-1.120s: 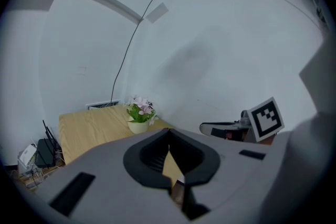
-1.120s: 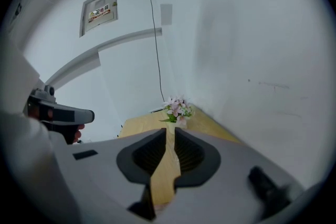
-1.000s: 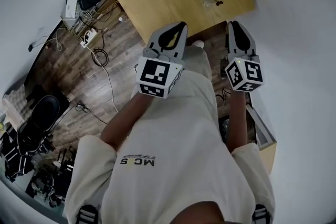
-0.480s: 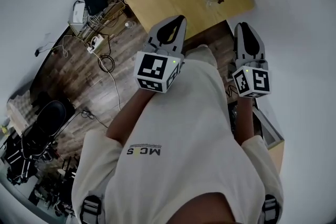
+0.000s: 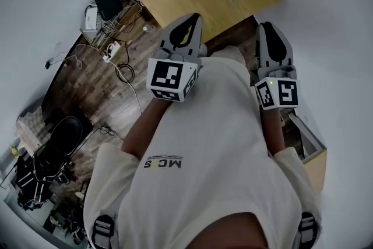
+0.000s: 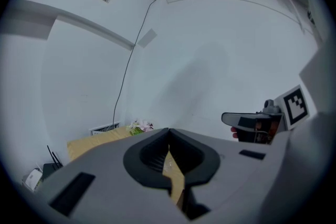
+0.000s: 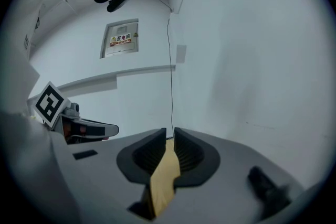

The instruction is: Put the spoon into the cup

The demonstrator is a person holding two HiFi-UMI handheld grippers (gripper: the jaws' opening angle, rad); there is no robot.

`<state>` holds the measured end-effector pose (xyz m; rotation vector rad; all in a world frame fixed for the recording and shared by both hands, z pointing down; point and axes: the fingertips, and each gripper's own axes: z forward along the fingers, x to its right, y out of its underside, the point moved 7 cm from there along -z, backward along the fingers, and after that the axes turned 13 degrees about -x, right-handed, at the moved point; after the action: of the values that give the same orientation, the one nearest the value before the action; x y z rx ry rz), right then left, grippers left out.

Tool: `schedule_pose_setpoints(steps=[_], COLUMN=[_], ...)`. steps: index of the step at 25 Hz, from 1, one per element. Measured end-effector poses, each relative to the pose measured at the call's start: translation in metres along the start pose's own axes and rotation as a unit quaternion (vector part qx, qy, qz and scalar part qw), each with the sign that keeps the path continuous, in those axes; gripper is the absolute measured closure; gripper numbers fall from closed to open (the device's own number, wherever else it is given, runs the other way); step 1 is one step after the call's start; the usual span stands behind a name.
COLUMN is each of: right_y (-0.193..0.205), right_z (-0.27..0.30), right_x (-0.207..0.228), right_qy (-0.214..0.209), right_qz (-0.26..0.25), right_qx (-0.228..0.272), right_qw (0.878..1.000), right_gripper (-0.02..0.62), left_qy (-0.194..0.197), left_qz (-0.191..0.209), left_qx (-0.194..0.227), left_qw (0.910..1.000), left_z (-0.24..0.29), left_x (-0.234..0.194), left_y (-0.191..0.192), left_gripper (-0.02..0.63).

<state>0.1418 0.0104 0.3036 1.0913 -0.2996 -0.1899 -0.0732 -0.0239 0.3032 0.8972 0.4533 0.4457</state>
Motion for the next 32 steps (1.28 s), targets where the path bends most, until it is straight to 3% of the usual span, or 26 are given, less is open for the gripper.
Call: schedule_pose_setpoints(steps=[13, 22, 32], right_y=[0.001, 0.001, -0.004], right_z=[0.015, 0.015, 0.018], right_x=[-0.015, -0.016, -0.023], right_qy=[0.01, 0.019, -0.066], right_qz=[-0.025, -0.011, -0.022], right_qx=[-0.014, -0.017, -0.027], right_qw=[1.0, 1.0, 0.997], right_gripper=[0.54, 0.541, 0.56], left_qy=[0.012, 0.02, 0.03], left_qz=[0.011, 0.008, 0.022], left_qx=[0.006, -0.002, 0.005], left_qw=[0.9998, 0.9998, 0.9993], left_z=[0.006, 0.003, -0.001], left_x=[-0.004, -0.009, -0.001], left_y=[-0.008, -0.002, -0.005], left_gripper=[0.592, 0.592, 0.592])
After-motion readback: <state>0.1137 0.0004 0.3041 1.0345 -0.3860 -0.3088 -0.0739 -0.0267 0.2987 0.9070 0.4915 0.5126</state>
